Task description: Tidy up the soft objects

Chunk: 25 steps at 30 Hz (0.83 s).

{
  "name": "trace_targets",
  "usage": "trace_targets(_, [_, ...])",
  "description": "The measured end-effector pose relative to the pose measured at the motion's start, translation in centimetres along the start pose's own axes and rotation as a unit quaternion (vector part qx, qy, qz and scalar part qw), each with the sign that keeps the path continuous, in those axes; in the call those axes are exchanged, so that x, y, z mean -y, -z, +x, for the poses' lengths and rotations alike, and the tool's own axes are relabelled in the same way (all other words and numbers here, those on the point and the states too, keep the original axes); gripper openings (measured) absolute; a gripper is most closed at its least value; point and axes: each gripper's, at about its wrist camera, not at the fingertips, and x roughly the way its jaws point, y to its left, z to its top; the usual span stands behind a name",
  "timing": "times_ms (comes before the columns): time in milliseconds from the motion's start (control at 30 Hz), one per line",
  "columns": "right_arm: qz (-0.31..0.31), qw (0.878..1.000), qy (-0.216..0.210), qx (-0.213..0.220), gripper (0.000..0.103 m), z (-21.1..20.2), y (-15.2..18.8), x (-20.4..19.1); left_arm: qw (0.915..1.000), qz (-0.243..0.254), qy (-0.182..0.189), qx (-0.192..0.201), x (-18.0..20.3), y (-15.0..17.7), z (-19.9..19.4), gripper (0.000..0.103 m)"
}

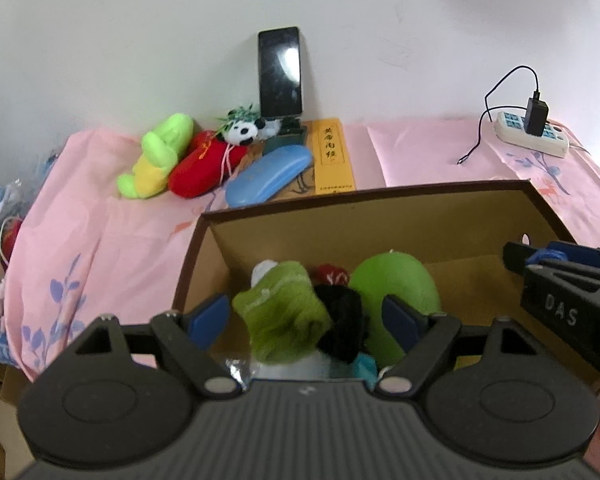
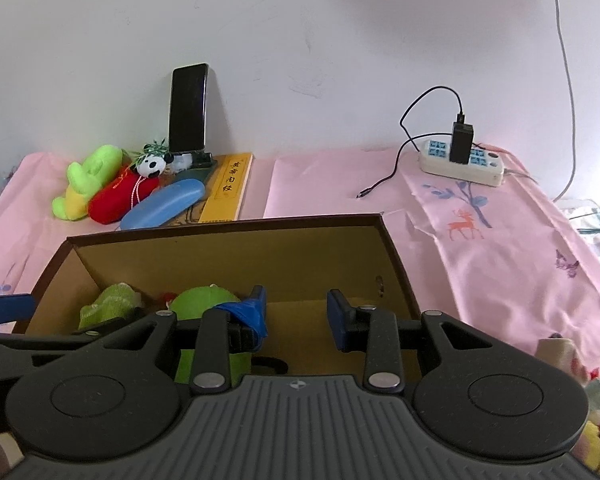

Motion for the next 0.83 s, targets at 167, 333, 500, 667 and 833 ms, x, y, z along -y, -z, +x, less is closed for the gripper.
trace_targets(167, [0.0,1.0,0.001,0.003,0.016,-1.0,-0.1,-0.2,0.9998,-0.021,0.002,-0.007,-1.2,0.4,-0.5,0.084])
trace_targets(333, [-0.002,1.0,0.007,-0.003,0.016,-1.7,0.2,-0.4,0.9994,-0.03,0.01,-0.016,-1.5,0.7,-0.8,0.084])
trace_targets(500, [-0.001,1.0,0.008,0.002,0.017,-2.7,0.3,-0.3,0.9994,-0.029,0.014,-0.015,-1.3,1.0,-1.6,0.085])
trace_targets(667, [0.002,1.0,0.006,0.005,0.017,-3.5,0.6,-0.1,0.9989,-0.034,0.031,-0.008,-1.2,1.3,-2.4,0.085])
trace_targets(833, [-0.003,1.0,0.004,0.013,0.017,-4.4,0.8,-0.2,0.9986,-0.039,0.037,-0.003,-1.0,1.6,-3.1,0.085])
